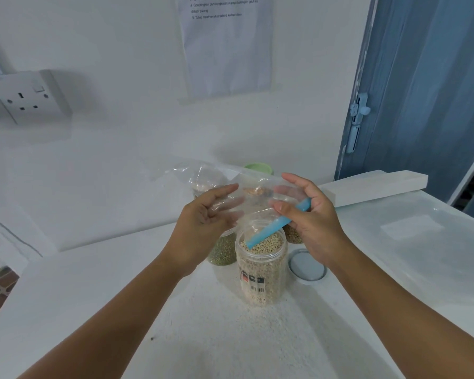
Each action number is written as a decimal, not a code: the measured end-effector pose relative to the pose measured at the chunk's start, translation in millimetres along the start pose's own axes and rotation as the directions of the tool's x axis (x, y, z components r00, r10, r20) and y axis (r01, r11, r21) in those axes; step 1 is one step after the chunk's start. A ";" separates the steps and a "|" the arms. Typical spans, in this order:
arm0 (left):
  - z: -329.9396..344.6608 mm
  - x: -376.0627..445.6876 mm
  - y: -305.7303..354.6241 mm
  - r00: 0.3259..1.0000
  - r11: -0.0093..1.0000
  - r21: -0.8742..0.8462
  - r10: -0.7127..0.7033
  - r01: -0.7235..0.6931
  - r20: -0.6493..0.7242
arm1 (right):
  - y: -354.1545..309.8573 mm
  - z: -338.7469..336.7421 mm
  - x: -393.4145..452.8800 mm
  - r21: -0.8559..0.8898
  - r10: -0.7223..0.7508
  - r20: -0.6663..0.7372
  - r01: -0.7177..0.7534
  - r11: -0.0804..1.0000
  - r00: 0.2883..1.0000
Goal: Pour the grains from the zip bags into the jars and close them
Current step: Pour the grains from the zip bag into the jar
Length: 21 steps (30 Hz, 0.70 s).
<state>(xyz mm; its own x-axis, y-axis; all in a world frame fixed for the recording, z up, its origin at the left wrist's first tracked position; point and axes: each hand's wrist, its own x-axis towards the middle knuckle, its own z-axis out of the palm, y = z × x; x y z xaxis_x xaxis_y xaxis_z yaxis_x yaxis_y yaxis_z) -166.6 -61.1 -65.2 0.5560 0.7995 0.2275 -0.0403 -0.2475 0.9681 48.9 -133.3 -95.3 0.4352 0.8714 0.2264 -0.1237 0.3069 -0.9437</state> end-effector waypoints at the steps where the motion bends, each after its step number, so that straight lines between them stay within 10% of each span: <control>1: 1.2 0.3 -0.5 1.000 1.000 -0.004 0.001 -0.001 -0.014 | -0.6 1.0 -1.1 -0.006 -0.006 0.002 0.006 1.000 1.000; 21: 3.6 1.9 -2.9 0.997 0.999 0.002 0.034 -0.034 -0.066 | -1.6 5.2 -7.4 -0.330 -0.093 0.119 0.127 0.935 0.989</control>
<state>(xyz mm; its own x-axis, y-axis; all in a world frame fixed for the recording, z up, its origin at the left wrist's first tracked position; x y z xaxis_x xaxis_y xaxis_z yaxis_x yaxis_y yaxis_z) -162.4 -60.8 -68.0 0.4980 0.8250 0.2672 -0.0574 -0.2760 0.9594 41.3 -138.3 -94.2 0.3358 0.8784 0.3400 0.2345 0.2716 -0.9334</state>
